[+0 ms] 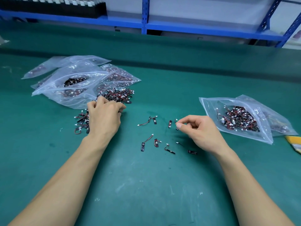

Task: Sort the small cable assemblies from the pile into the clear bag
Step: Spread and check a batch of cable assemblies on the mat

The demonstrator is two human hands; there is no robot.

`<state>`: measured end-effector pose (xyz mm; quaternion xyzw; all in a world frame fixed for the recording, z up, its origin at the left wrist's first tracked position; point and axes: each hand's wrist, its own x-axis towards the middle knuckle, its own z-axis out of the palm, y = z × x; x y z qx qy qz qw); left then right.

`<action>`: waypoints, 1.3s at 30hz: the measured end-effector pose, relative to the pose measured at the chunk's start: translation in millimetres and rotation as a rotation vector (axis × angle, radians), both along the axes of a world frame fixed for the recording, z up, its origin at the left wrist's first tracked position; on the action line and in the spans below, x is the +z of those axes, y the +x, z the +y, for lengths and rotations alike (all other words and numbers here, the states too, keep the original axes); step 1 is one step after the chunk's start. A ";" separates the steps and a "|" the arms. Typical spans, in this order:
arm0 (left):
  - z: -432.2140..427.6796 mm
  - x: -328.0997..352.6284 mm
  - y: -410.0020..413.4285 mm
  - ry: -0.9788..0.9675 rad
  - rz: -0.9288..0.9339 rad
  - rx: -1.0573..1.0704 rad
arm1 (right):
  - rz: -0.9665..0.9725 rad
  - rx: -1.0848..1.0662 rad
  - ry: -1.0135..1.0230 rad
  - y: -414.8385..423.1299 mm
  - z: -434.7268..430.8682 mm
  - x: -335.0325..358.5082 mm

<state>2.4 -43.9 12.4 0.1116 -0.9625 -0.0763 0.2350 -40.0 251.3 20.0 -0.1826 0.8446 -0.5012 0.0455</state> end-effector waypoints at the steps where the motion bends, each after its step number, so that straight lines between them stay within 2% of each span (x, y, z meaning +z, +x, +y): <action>1: -0.1 0.5 0.2 0.016 0.029 -0.020 | -0.001 -0.001 -0.005 0.0 -0.2 0.0; 7: 4.5 5.1 -0.9 0.138 0.261 -0.262 | -0.010 0.003 -0.039 1.3 -0.8 1.7; 11: 9.8 6.5 2.3 0.214 0.433 -0.352 | -0.010 0.002 -0.061 2.8 -2.7 3.2; 15: 20.4 12.6 7.8 0.350 0.526 -0.430 | -0.002 0.004 -0.106 5.4 -5.5 5.0; 17: 32.3 15.7 12.8 0.501 0.537 -0.472 | 0.014 0.018 -0.143 7.7 -6.9 6.5; 20: 57.5 16.4 24.1 0.860 0.422 -0.530 | 0.010 0.083 -0.203 13.3 -10.1 10.6; 24: 78.2 10.0 29.7 1.103 0.166 -0.592 | 0.030 0.177 -0.229 19.2 -14.4 12.6; 31: 82.3 8.7 31.2 1.146 0.055 -0.642 | -0.029 0.185 -0.219 16.8 -14.2 9.5; 39: 83.8 5.9 31.3 1.101 -0.026 -0.674 | -0.083 0.274 -0.064 15.1 -8.2 13.0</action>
